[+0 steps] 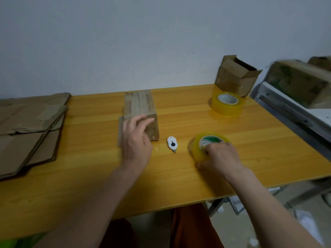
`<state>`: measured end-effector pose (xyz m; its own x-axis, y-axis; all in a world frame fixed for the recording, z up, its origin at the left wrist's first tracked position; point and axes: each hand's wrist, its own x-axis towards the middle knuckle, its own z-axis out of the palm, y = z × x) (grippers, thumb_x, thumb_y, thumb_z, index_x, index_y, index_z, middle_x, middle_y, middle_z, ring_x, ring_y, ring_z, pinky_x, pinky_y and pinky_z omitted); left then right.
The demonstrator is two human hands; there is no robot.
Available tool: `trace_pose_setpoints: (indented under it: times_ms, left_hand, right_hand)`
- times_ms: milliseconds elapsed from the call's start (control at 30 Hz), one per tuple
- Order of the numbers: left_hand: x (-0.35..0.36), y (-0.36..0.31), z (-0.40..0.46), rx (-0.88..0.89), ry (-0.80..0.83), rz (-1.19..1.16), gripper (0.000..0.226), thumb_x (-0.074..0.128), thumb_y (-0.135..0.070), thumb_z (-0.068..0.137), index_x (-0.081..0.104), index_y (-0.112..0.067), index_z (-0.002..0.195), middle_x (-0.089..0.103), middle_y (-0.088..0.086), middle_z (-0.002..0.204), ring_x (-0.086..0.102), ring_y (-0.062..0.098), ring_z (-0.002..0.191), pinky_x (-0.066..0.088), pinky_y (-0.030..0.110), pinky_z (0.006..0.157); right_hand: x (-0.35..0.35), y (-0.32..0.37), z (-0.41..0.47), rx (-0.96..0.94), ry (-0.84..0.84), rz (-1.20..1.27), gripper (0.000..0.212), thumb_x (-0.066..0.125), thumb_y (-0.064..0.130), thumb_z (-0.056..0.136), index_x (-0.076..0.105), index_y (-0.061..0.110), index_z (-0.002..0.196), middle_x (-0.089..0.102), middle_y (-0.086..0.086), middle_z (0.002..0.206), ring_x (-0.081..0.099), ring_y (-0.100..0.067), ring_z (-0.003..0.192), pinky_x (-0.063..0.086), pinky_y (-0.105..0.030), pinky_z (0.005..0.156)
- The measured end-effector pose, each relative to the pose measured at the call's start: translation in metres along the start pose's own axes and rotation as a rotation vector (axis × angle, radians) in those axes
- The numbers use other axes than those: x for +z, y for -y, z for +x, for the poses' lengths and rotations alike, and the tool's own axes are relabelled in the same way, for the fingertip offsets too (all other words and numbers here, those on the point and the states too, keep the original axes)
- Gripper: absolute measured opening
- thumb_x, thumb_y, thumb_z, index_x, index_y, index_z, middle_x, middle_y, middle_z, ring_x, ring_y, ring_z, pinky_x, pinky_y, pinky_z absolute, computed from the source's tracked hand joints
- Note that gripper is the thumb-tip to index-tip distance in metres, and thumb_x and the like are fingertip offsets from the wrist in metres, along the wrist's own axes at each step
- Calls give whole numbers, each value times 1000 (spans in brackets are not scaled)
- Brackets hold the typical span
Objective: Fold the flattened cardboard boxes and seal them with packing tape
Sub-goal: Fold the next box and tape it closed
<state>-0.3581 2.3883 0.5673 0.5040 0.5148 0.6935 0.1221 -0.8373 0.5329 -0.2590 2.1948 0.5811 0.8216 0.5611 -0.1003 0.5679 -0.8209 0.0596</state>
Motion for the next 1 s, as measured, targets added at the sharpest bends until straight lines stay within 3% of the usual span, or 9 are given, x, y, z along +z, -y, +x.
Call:
trace_pose_setpoints:
  times_ms: [67,133,300,400,567,667,767,933,1000]
  left_hand:
    - [-7,11,9,-20,-29,67,51,48,17,77,66,-8,117,53,14,126,44,30,119,40,30,94]
    - [-11,22,19,-196,65,58,59,47,16,79,57,-14,129,40,13,138,34,29,129,34,27,99]
    - [-17,49,36,-490,330,-114,63,52,2,92,38,-28,145,44,3,143,43,20,130,42,32,103]
    - [-27,48,28,-478,377,-272,57,50,6,92,45,-23,141,54,-1,130,54,15,120,47,22,91]
    - [-61,45,9,-426,274,-161,53,53,1,89,53,-29,133,45,0,120,52,13,101,52,26,85]
    - [-74,43,-14,-378,285,-167,52,54,1,88,55,-27,131,43,0,110,53,7,87,47,8,69]
    - [-74,47,-26,-360,268,-185,49,58,-4,89,55,-27,132,42,-4,98,49,7,73,45,9,64]
    - [-70,55,-18,-246,143,-105,40,80,-29,74,70,-23,112,44,-7,106,47,10,97,45,14,78]
    - [-68,58,-8,-100,105,-37,32,84,-30,68,76,-19,97,50,-6,110,43,11,103,37,12,83]
  right_hand:
    - [-8,5,4,11,-69,-56,45,56,66,81,60,23,93,63,-1,108,52,-24,110,35,-35,94]
    - [-17,16,12,-2,-181,13,45,51,61,88,58,19,102,61,-3,112,51,-25,110,38,-35,92]
    - [-31,74,49,-213,-190,754,67,61,41,90,30,23,147,40,-1,148,40,-19,133,40,-40,107]
    - [-30,102,62,-331,-95,966,75,68,30,86,28,27,149,36,-6,148,38,-21,134,35,-42,111]
    - [-22,122,46,-360,-93,936,53,72,38,81,50,33,129,43,-3,117,50,-15,98,46,-33,94]
    - [-18,135,28,-331,-187,868,47,73,49,76,51,33,114,40,0,111,54,-19,102,51,-38,88]
    - [-13,142,26,-335,-214,894,46,76,48,73,48,30,105,40,1,109,57,-21,105,53,-41,85]
    - [-12,128,26,-422,-158,893,44,77,21,79,50,23,113,40,2,109,52,-14,100,48,-23,84]
    - [-15,122,26,-457,-129,890,46,75,13,80,53,22,118,41,4,107,50,-11,98,48,-26,88]
